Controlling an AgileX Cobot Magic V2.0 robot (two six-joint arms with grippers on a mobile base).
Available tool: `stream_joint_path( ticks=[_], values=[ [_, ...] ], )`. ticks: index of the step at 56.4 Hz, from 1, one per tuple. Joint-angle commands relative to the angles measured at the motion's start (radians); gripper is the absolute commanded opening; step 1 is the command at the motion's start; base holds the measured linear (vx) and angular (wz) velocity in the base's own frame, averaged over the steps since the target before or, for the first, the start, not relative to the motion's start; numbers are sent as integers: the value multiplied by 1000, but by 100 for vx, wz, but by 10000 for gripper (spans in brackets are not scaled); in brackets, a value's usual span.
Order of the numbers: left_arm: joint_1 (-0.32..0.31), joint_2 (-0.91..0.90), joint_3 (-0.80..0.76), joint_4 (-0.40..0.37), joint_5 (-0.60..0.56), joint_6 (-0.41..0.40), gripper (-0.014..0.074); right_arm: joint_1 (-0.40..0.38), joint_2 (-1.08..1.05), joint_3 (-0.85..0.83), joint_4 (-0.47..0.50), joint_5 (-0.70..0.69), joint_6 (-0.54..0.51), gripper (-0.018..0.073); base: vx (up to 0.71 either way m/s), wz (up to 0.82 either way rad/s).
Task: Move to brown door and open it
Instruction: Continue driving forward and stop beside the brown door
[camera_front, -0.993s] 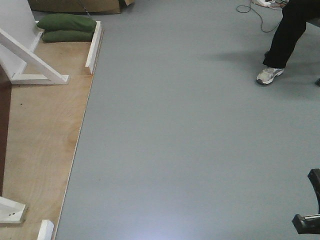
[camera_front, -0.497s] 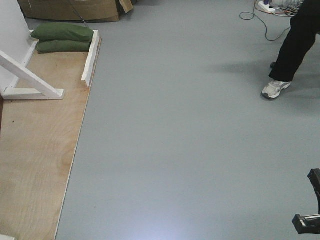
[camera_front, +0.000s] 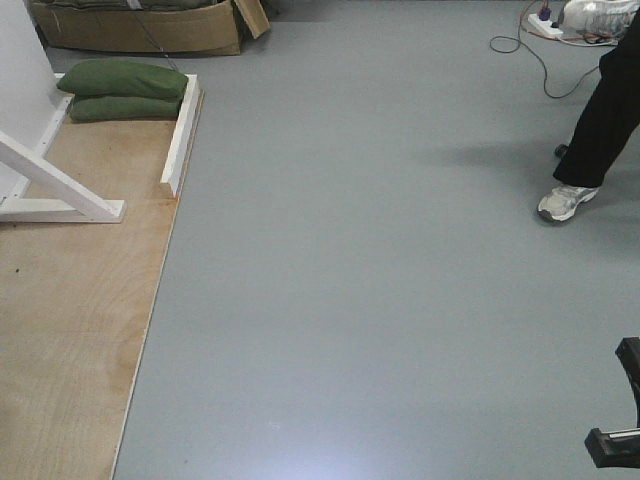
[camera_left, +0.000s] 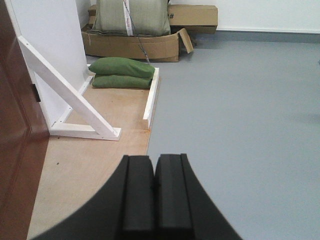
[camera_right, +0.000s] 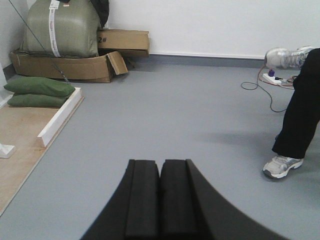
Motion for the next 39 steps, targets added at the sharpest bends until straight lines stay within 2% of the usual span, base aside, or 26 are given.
stream_joint_path(
  ticks=[1,10,39],
  values=[
    [-1,-16,-17,-5,-71,-1,-3,1,-16,4,-7,-82,-6,0,16,3],
    [-31,-16,-17,-5,-71,-1,-3,1,-16,4,-7,-82,-6,0,12,3],
    [-30,-14,-17,-5,-70,-1,-3,1,-14,4,-7,-82,-6,0,2,1]
  ],
)
